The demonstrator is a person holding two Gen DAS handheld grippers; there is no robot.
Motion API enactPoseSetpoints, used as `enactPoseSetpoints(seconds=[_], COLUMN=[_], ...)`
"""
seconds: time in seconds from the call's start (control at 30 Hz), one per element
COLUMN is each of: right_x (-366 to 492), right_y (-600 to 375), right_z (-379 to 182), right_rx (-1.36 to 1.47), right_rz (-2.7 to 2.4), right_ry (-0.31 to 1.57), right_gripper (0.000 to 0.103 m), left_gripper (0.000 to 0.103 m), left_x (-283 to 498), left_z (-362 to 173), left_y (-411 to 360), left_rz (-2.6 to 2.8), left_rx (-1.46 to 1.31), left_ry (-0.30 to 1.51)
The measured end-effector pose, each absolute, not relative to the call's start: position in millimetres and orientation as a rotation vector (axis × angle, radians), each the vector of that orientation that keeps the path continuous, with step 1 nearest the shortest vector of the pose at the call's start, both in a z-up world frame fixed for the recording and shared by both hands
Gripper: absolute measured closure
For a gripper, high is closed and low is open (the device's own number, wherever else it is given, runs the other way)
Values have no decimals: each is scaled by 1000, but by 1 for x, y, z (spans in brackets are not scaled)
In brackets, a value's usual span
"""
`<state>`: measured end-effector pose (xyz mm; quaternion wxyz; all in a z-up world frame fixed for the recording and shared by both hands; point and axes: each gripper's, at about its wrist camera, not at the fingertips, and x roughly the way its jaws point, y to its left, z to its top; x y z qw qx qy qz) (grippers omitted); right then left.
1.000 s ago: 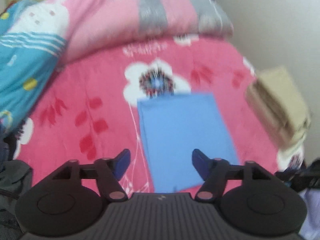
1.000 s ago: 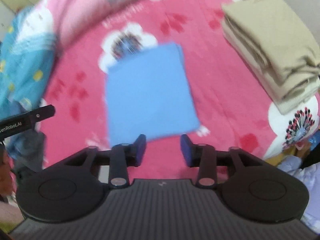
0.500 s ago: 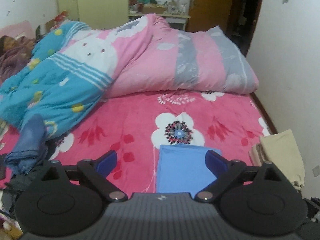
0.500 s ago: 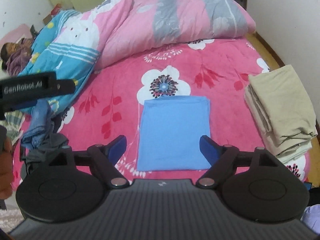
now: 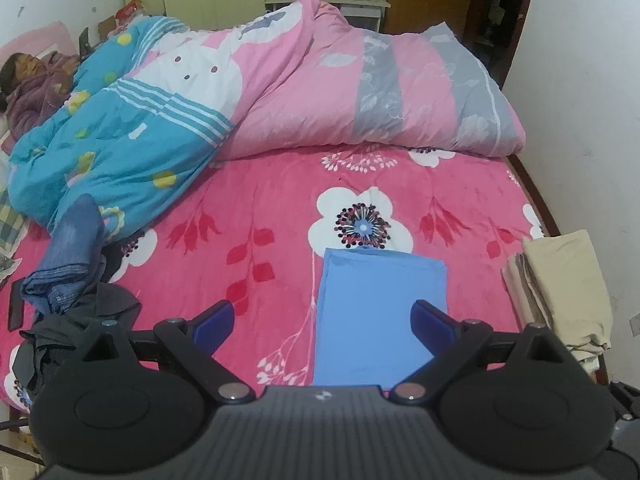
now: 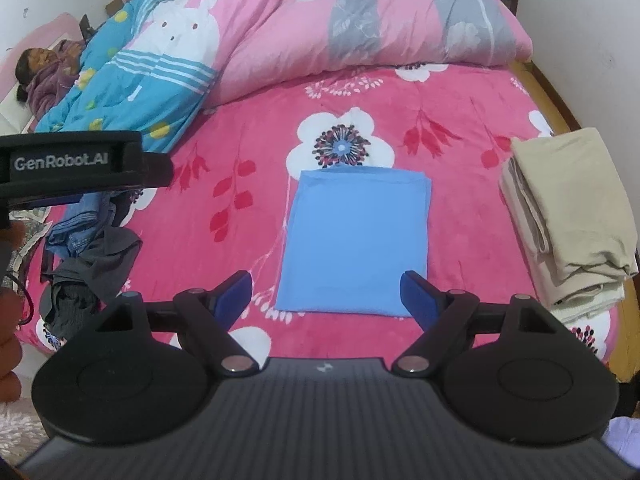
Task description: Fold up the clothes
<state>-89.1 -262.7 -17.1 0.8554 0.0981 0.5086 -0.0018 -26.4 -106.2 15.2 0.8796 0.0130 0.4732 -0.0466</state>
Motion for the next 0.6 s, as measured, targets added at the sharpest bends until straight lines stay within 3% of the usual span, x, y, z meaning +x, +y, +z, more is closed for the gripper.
enactPoseSetpoints(seconds=[0.6], right_x=[-95], right_y=[-254], right_z=[-22], right_rx=[191], right_rz=[11], right_ry=[1108], right_gripper=[21], left_gripper=[7], left_x=[-29], left_z=[8], left_y=[-92], left_rz=[-80], left_rx=[13], left_ry=[1025])
